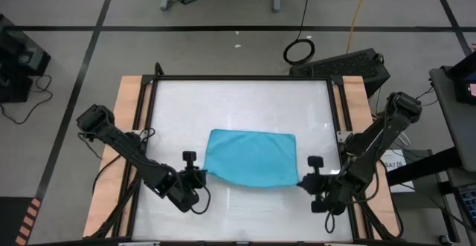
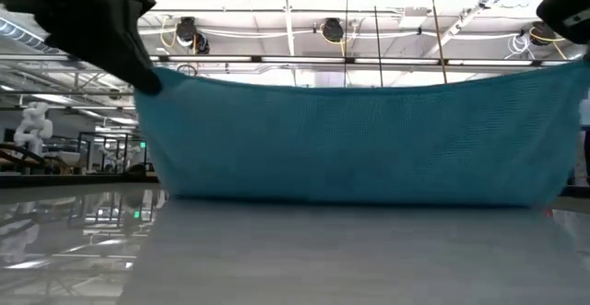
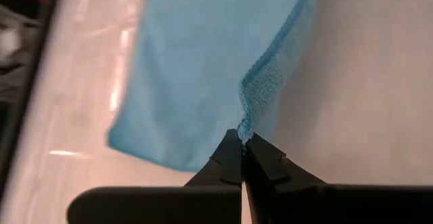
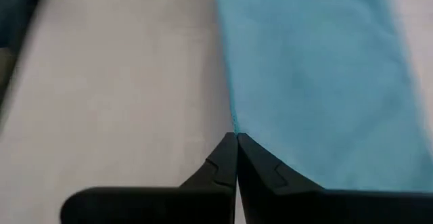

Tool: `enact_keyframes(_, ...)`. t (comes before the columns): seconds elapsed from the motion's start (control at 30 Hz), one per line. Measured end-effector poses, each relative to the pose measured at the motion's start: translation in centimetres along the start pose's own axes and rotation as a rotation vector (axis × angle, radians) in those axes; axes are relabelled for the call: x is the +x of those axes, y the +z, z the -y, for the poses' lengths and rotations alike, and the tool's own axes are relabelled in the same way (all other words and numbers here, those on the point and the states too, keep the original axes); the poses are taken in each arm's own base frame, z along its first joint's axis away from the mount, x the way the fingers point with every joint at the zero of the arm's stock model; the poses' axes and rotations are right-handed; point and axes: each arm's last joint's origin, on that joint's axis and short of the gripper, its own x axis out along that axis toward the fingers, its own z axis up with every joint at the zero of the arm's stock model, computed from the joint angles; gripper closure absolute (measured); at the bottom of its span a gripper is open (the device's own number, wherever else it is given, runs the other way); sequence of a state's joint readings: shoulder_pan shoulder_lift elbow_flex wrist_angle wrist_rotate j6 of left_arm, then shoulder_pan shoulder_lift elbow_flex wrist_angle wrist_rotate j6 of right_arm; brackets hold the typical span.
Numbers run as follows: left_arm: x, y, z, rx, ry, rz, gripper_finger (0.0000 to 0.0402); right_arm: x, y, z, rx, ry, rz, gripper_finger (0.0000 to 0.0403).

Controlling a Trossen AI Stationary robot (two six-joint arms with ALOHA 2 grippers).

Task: Roll towel
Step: Fold the blue towel

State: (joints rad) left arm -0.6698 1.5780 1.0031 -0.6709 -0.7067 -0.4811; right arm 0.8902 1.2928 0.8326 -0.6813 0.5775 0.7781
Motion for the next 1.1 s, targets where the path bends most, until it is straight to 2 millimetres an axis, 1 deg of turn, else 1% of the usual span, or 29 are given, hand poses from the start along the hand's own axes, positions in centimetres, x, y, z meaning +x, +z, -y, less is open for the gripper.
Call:
enact_keyframes(0.13, 0.5, 0.4, -0.9, -0.033, 0.111, 0.036, 0.0402, 0.2, -0.1, 1.5, 0.037, -0.134, -0.022, 0.0402)
enact_keyframes(0.23, 1.4, 0.8, -2.1, -0.082, 0.177, 0.038, 0.0402, 0.6, 0.0, 2.6, 0.084, -0.209, -0.050, 0.0402)
enact_keyframes(0.47, 3.7, 1.5, -5.4, -0.183, 0.280, -0.019, 0.0402, 1.4, 0.8, 5.4, 0.141, -0.336, -0.101, 0.0402)
enact_keyframes(0.67, 5.7, 1.7, -8.1, -0.220, 0.332, -0.093, 0.0402, 1.9, 1.3, 8.2, 0.149, -0.447, -0.182, 0.0402)
enact_keyframes(0.87, 7.5, 1.6, -9.9, -0.230, 0.335, -0.159, 0.0402, 2.7, 2.0, 10.6, 0.148, -0.506, -0.245, 0.0403)
enact_keyframes(0.97, 8.3, 1.3, -10.4, -0.224, 0.328, -0.198, 0.0401, 3.0, 2.3, 11.7, 0.159, -0.520, -0.268, 0.0403)
enact_keyframes(1.1, 9.2, 1.2, -10.9, -0.219, 0.337, -0.229, 0.0396, 3.6, 2.7, 12.9, 0.180, -0.491, -0.302, 0.0403)
